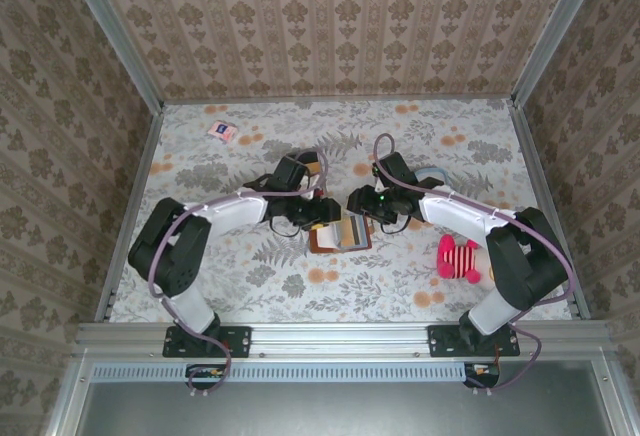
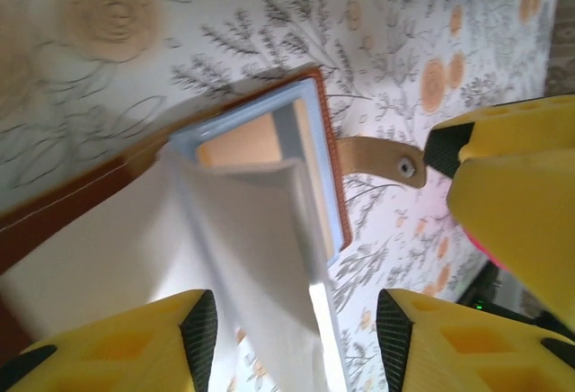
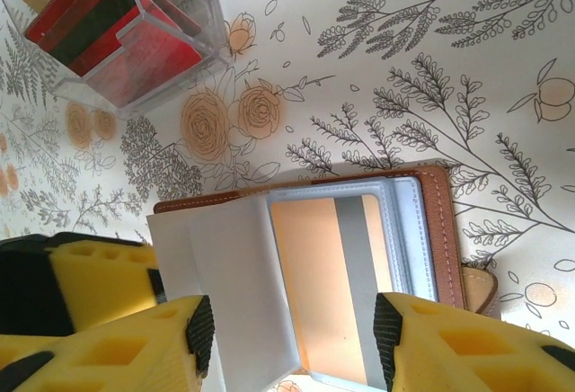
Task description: Take the credit cards out of the card holder
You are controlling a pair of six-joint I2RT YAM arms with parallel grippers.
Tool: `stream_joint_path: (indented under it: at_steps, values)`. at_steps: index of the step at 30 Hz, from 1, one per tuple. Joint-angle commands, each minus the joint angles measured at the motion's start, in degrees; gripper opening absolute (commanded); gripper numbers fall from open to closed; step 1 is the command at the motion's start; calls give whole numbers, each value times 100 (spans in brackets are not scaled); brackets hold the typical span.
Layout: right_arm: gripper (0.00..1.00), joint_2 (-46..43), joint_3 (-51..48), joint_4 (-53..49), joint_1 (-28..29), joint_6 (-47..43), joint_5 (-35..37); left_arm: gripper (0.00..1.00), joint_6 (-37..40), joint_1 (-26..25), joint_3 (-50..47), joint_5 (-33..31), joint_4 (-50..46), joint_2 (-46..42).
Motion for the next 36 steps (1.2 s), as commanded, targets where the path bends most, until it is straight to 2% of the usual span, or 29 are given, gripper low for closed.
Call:
stream_joint_path:
  at_steps: [1,6,9,13,17,22,30,36]
  values:
    - [51,-88,37,-39,44,-157,-153,54,427,96,92,-666,-861,-489]
    - [48,112,174,-99,178,-238,-161,55,252,208,-114,-1186,-1019,-1055]
    - [45,321,337,-249,256,-326,-170,54,68,192,-213,-1179,-847,-1293]
    - [33,830,695,-539,450,-416,-207,52,-78,130,-215,-1098,-664,-1364]
    - [28,1161,892,-383,682,-417,-466,50,-158,96,-202,-1064,-605,-1311]
    - [28,1513,1060,-184,805,-443,-919,49,-239,94,-241,-1069,-539,-1269]
    - [25,2020,1151,-312,836,-376,-769,43,-413,85,-326,-957,-366,-1119]
    - [24,1693,1264,-388,803,-479,-659,31,-475,85,-330,-909,-310,-1083]
